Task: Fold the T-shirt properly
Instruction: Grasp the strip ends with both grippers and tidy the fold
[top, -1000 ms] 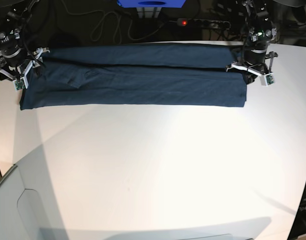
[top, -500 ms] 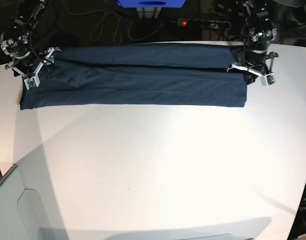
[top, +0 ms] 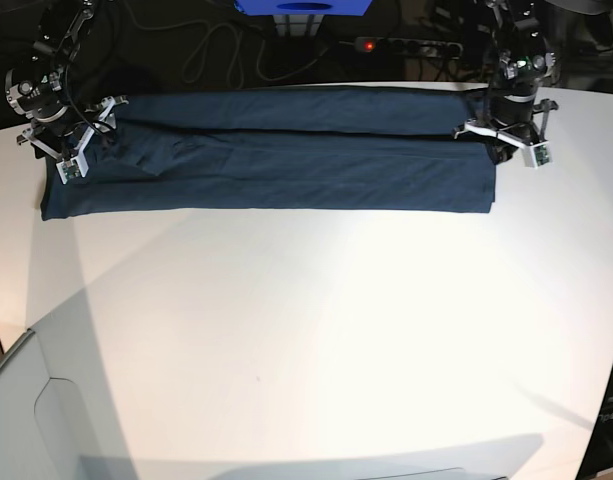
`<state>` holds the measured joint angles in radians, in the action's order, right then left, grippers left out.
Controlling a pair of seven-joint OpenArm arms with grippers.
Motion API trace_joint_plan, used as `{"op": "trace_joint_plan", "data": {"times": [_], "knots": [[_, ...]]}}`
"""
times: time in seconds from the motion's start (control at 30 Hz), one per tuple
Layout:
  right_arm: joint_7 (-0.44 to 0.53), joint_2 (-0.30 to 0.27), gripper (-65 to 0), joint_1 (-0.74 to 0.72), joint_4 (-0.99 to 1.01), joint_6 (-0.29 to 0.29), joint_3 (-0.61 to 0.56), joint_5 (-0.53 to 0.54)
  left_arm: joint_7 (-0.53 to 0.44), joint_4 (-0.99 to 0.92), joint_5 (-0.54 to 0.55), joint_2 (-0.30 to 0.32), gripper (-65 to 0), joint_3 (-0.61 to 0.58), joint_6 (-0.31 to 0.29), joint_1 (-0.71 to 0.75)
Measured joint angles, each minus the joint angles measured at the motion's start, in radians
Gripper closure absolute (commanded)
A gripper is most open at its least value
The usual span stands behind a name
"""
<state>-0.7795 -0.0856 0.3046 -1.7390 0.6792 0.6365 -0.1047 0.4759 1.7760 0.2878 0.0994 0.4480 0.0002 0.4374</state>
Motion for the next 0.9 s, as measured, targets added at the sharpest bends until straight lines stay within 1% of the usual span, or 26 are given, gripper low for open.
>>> {"op": "trace_joint_plan", "data": {"times": [0.03,0.07,0.1,0.23,0.37,0.47,0.57,0.63,0.9], "knots": [[-0.001,0.0,-40.1,-0.005,0.0,0.0,0.0,0.0,-0.001,0.006,0.0,0.001,-18.5,0.001,0.0,-0.003],[0.001,0.0,-40.1,-0.008,0.0,0.0,0.0,0.0,-0.007,0.008,0.0,0.0,-21.4,0.001,0.0,-0.003],[0.001,0.0,-40.1,-0.008,0.0,0.0,0.0,0.0,-0.006,0.008,0.0,0.0,-22.5,0.0,0.0,-0.003],[0.0,0.0,-40.1,-0.007,0.0,0.0,0.0,0.0,0.0,0.02,0.0,0.0,-22.8,0.001,0.0,0.003],[0.001,0.0,-40.1,-0.008,0.0,0.0,0.0,0.0,-0.002,0.087,0.0,0.0,-23.3,0.002,0.003,0.03],[0.0,0.0,-40.1,-0.007,0.001,0.0,0.0,0.0,-0.003,0.089,0.001,0.0,-28.4,0.002,0.003,0.035],[0.001,0.0,-40.1,-0.008,0.001,0.0,0.0,0.0,-0.004,0.043,0.0,0.0,-34.5,0.002,0.002,0.03],[0.0,0.0,-40.1,-0.007,0.001,0.0,0.0,0.0,0.0,0.019,-0.001,0.0,-36.6,0.001,0.003,0.031],[0.0,0.0,-40.1,-0.008,0.001,0.0,0.0,0.0,-0.003,-0.036,0.003,0.0,-36.8,-0.005,-0.001,0.012]]}}
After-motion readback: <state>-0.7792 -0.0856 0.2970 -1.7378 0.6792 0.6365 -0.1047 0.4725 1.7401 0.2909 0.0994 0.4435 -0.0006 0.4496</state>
